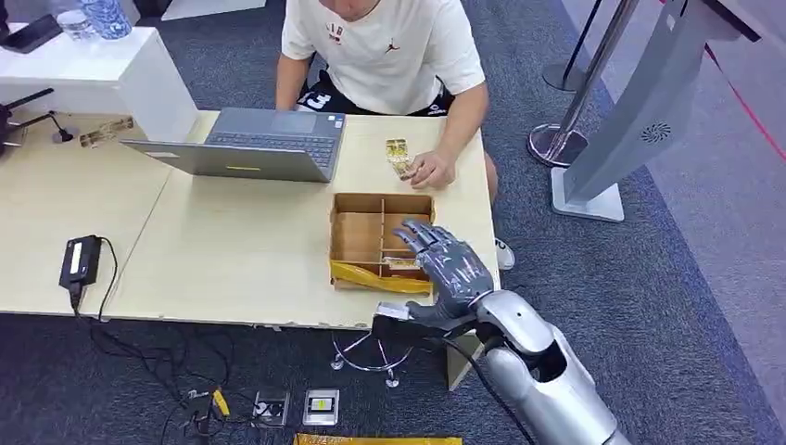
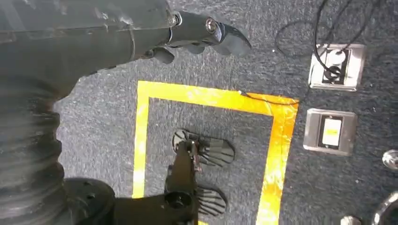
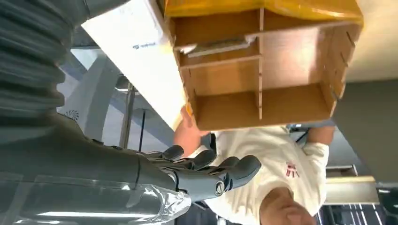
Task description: Pass the card to the sensor for recognition and then transmit it.
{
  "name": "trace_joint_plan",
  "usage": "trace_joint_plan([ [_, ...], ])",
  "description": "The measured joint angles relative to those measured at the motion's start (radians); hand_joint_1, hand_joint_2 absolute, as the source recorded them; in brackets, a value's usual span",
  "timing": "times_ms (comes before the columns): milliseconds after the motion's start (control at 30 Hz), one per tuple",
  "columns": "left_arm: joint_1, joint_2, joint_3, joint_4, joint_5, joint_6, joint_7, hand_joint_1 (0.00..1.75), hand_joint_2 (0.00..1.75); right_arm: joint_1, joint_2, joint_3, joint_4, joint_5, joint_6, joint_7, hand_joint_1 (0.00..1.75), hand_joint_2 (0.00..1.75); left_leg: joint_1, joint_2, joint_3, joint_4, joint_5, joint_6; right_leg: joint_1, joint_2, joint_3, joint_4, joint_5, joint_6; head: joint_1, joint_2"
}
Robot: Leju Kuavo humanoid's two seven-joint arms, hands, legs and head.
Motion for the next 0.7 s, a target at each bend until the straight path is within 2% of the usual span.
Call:
trace_joint_plan([
  [267, -0.001, -0.007, 0.000, 0.000, 0.008, 0.021, 0.005, 0.00, 1.75, -0.058, 0.071, 0.018, 0.282, 0.002, -0.258, -0.067, 0.00, 1.75, 0.000, 0.000, 0.000, 0.000, 0.000, 0.000, 0.000, 0.000, 0.000, 0.000, 0.000, 0.000, 0.000, 0.000],
  [467, -0.001, -0.010, 0.000, 0.000, 0.013, 0.028, 0.005, 0.00, 1.75, -0.075, 0.105, 0.019, 0.407, 0.000, -0.288, -0.074, 0.00, 1.75, 0.000, 0.000, 0.000, 0.000, 0.000, 0.000, 0.000, 0.000, 0.000, 0.000, 0.000, 0.000, 0.000, 0.000],
  [700, -0.001, -0.011, 0.000, 0.000, 0.014, 0.031, 0.005, 0.00, 1.75, -0.088, 0.127, 0.021, 0.485, 0.000, -0.313, -0.078, 0.00, 1.75, 0.000, 0.000, 0.000, 0.000, 0.000, 0.000, 0.000, 0.000, -0.001, 0.000, 0.000, 0.000, 0.000, 0.000],
])
